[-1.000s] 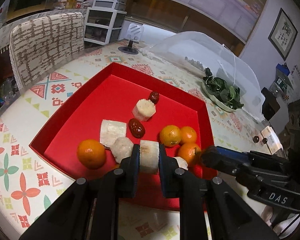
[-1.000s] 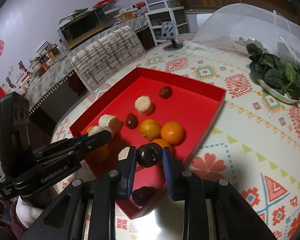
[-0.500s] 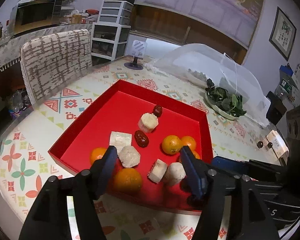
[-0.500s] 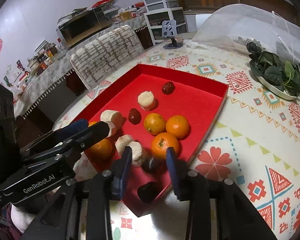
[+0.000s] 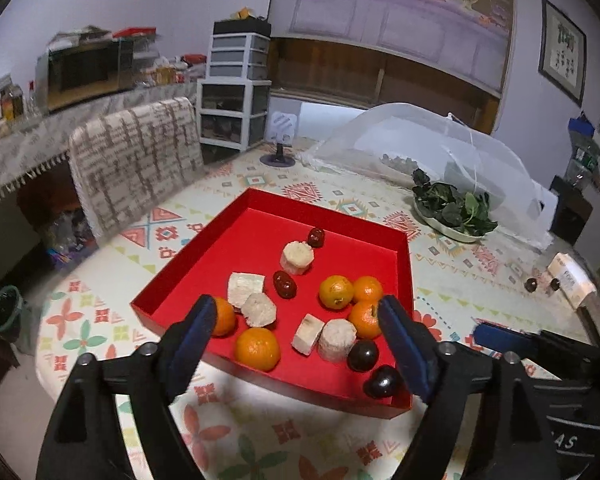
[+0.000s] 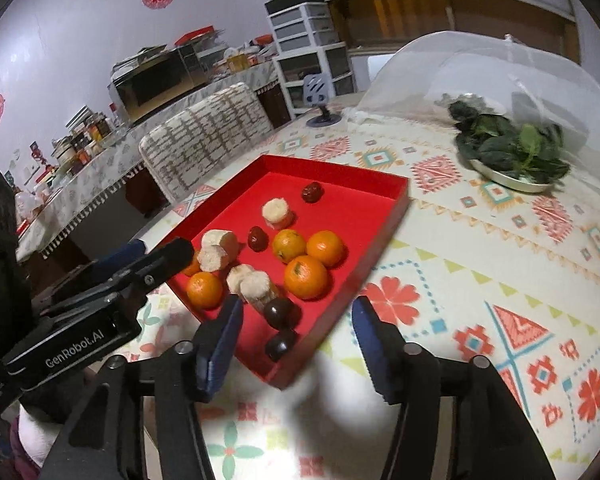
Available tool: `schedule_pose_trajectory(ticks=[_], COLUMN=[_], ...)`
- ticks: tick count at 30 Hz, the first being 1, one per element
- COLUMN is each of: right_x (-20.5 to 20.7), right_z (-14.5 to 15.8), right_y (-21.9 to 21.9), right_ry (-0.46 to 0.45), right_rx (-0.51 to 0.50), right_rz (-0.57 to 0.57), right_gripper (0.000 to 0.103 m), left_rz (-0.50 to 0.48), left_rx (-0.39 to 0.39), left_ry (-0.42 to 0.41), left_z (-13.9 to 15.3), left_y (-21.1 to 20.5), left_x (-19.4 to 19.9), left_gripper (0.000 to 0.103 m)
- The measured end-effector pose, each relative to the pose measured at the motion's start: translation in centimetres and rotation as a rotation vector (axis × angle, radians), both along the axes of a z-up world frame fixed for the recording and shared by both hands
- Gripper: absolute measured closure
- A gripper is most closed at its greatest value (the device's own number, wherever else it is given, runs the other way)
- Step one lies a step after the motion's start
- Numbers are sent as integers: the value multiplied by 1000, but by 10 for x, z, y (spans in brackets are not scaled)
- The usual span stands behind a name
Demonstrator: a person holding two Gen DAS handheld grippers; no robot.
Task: Organize fruits
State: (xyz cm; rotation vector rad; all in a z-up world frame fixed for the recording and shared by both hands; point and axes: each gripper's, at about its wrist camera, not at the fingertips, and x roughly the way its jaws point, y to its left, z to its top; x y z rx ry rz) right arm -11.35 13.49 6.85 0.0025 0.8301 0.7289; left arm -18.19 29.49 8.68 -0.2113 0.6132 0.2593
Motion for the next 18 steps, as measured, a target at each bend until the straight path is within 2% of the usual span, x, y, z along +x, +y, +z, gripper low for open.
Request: schedule_pose_trajectory(ticks=[3, 6, 10, 18], right_x=[-7, -14, -20, -34], right_z=[-3, -7, -13, -17], right_y=[-11, -23, -39, -59], right_ry=[-5, -16, -3, 0], right_rx=[-10, -28, -21, -10], right_rz=[-27, -55, -80, -100], right_gripper=[38, 37, 35, 33], left_rz=[13, 44, 69, 57], left_rx=[29, 64, 92, 104], left_ry=[0, 10, 12, 20], left_z=[2, 3, 6, 6], left_y=[-9, -17, -26, -44], left_x=[-5, -8, -15, -25], left_gripper=[17, 10, 6, 6])
